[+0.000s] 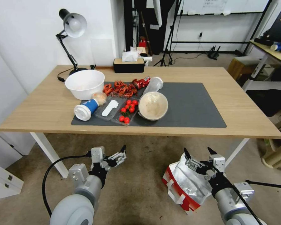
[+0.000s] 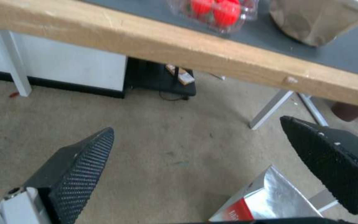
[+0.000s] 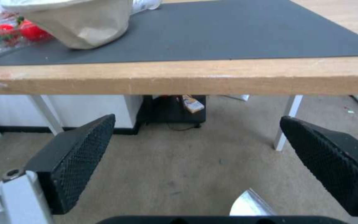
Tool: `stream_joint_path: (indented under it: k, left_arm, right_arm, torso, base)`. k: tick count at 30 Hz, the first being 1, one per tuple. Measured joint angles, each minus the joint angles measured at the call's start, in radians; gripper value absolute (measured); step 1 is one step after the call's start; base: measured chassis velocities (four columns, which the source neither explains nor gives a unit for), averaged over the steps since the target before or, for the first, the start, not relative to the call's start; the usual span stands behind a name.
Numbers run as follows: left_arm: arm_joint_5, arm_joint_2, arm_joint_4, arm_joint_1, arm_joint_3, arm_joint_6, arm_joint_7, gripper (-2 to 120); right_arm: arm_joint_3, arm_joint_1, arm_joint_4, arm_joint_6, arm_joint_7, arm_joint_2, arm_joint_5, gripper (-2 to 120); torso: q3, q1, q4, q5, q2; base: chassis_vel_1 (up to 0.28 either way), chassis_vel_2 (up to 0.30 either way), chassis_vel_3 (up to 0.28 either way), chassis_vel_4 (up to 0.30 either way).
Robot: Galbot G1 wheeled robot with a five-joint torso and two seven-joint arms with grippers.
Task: Pick up the food delivery bag from the floor and place it on the table.
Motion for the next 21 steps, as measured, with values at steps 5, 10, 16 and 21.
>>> stream_joint_path:
  k: [5,10,16,21]
  left_arm:
    - [0.033,0.002,0.035,-0.008,0.003,-0.031,0.019,100]
    - [0.103,0.006,0.085,-0.013,0.002,-0.087,0.027,100]
    - [0.151,0.007,0.109,-0.011,0.001,-0.112,0.027,100]
    - [0.165,0.007,0.122,-0.015,0.000,-0.130,0.023,100]
  right_arm:
    - [0.005,0.004,-0.012,0.005,-0.011,0.000,0.000,100]
    - [0.011,0.010,-0.033,0.020,-0.018,0.000,0.005,100]
    - [0.015,0.015,-0.053,0.033,-0.023,0.000,0.009,100]
    - [0.018,0.018,-0.065,0.038,-0.027,0.000,0.008,100]
  torso:
    - [-0.014,-0.011,-0.0001,0.0000,-0.025]
    - [-0.028,-0.022,0.0000,-0.0001,-0.050]
    - [-0.045,-0.036,0.0000,0.0000,-0.080]
    - [-0.059,-0.046,-0.0001,-0.0001,-0.105]
  base:
    - [0.000,0.000,0.000,0.000]
    - [0.000,0.000,0.000,0.000]
    - [0.000,0.000,0.000,0.000]
    - [0.000,0.000,0.000,0.000]
